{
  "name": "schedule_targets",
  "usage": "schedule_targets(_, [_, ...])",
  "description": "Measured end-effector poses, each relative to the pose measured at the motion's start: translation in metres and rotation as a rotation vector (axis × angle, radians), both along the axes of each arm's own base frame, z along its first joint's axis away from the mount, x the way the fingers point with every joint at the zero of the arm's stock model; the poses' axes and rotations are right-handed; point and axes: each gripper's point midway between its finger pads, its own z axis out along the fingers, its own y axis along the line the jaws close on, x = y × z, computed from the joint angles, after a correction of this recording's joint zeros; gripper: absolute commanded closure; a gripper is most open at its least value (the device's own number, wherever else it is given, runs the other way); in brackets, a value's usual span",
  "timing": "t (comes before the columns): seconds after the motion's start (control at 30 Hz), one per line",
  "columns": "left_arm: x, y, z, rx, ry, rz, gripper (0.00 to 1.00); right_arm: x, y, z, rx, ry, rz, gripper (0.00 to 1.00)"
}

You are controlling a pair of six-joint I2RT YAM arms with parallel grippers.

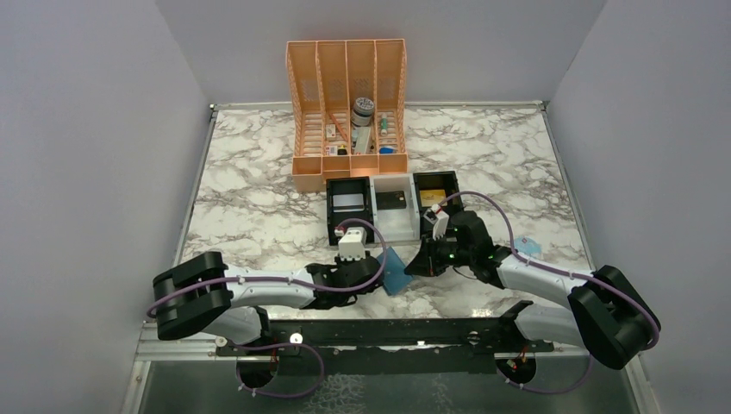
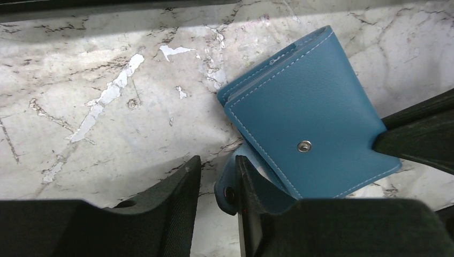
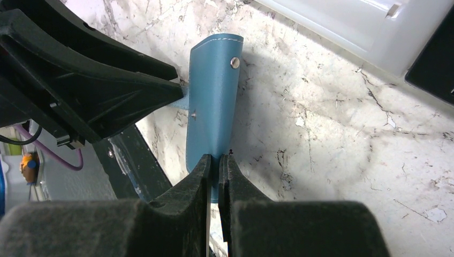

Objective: Take the credit cards out of the card holder

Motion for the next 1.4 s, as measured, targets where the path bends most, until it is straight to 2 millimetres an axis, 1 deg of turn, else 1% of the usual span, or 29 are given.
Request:
schedule_targets(0.13, [0.001, -0.005, 0.004, -0.058, -0.002, 0.017, 0.77, 0.0, 0.0, 0.0, 0.0, 0.001, 0.0, 0.92])
schedule_targets(0.2, [0.002, -0.006, 0.004, -0.075, -0.001, 0.024, 0.84, 0.0, 0.0, 0.0, -0.001, 0.002, 0.0, 0.91])
schedule_targets(0.27, [0.001, -0.007, 0.005, -0.089, 0.002, 0.028, 0.88, 0.0, 0.0, -0.001, -0.001, 0.002, 0.0, 0.88])
schedule_targets(0.37, [0.001, -0.008, 0.009, -0.109, -0.001, 0.028, 0.93, 0.0, 0.0, 0.0, 0.0, 0.005, 0.0, 0.77])
schedule_targets(0.43, [0.002, -0.01, 0.017, -0.13, -0.011, 0.024, 0.97, -0.001, 0.0, 0.0, 0.0, 0.006, 0.0, 0.71])
schedule_targets(0.47, [0.002, -0.011, 0.021, -0.14, -0.018, 0.019, 1.0, -0.001, 0.0, 0.0, 0.0, 0.005, 0.001, 0.66])
schedule_targets(0.57, [0.003, -0.012, 0.034, -0.163, -0.044, -0.003, 1.0, -0.002, -0.002, -0.002, -0.011, 0.011, -0.004, 0.53])
schedule_targets(0.63, [0.003, -0.01, 0.041, -0.164, -0.058, -0.018, 1.0, -0.002, -0.005, -0.003, -0.026, 0.013, -0.015, 0.49])
schedule_targets(0.77, [0.001, -0.005, 0.051, -0.13, -0.083, -0.068, 1.0, 0.0, -0.007, 0.001, -0.033, -0.003, -0.024, 0.47])
schedule_targets(0.9, [-0.002, -0.011, 0.066, -0.13, -0.103, -0.147, 1.0, 0.001, -0.006, 0.009, -0.02, -0.023, -0.025, 0.47])
schedule_targets(1.03, [-0.008, -0.03, 0.086, -0.173, -0.12, -0.254, 1.0, 0.005, -0.007, 0.015, -0.023, -0.04, -0.045, 0.47])
schedule_targets(1.2, [-0.009, -0.055, 0.106, -0.2, -0.138, -0.346, 1.0, 0.021, -0.018, 0.025, -0.072, -0.074, -0.153, 0.47])
schedule_targets(1.27, [-0.009, -0.065, 0.107, -0.201, -0.137, -0.374, 1.0, 0.028, -0.023, 0.032, -0.084, -0.101, -0.201, 0.47])
schedule_targets(1.4, [-0.011, -0.078, 0.101, -0.195, -0.124, -0.419, 1.0, 0.036, -0.032, 0.047, -0.083, -0.156, -0.27, 0.47])
